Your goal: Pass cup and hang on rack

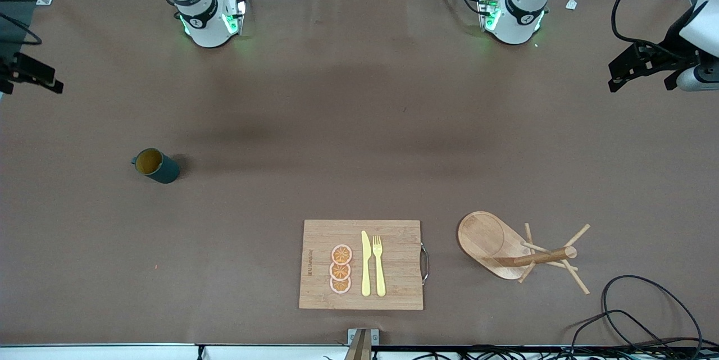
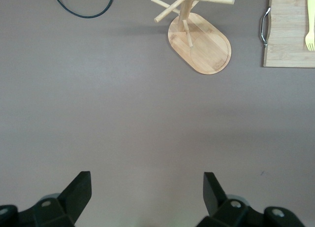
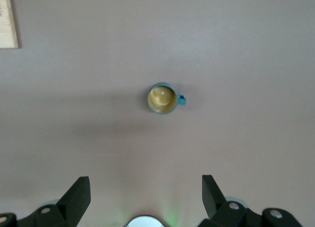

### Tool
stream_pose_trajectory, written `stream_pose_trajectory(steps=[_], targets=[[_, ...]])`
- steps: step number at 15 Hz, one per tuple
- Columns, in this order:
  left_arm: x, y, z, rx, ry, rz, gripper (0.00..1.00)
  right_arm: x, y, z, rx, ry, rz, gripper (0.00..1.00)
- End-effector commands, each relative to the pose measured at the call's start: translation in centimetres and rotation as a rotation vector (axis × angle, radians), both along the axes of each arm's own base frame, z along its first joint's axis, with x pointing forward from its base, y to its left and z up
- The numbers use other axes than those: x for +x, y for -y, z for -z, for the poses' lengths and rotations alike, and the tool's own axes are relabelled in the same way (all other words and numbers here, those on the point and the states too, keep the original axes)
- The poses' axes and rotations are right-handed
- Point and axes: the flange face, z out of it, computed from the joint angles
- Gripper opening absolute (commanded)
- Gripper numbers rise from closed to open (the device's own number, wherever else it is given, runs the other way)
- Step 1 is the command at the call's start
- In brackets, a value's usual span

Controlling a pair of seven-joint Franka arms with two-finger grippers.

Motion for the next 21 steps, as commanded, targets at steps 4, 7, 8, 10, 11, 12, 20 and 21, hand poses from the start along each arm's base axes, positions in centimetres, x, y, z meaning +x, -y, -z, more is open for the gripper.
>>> stream_pose_trajectory(steps=[4, 7, 8, 10, 11, 12, 20, 21], targets=[[0.4, -0.3, 0.0, 0.009, 0.001, 0.01, 1.0, 5.7, 1.6, 8.2, -0.006, -0.044, -0.063, 1.0], [0.8, -0.2, 0.6, 0.011, -0.009, 0.013, 1.0, 7.4, 3.2, 14.8, 0.03, -0.092, -0.187, 1.0], [0.8, -0.3, 0.6, 0.01, -0.011, 0.011, 1.0, 7.3, 3.5, 17.0, 0.033, -0.085, -0.199, 1.0], [0.8, -0.2, 0.6, 0.007, -0.01, 0.009, 1.0, 6.8, 3.6, 21.6, 0.034, -0.063, -0.24, 1.0], [0.9, -0.2, 0.7, 0.011, -0.011, 0.008, 1.0, 6.4, 3.6, 23.5, 0.034, -0.045, -0.278, 1.0], [0.9, -0.2, 0.7, 0.009, -0.009, 0.008, 1.0, 5.9, 4.2, 25.6, 0.036, -0.03, -0.299, 1.0], [1.0, 0.2, 0.9, 0.011, -0.012, 0.005, 1.0, -1.4, 7.3, 37.7, 0.114, 0.055, -0.372, 1.0], [1.0, 0.1, 0.9, 0.013, -0.011, 0.002, 1.0, -1.6, 7.2, 37.9, 0.118, 0.05, -0.372, 1.0]])
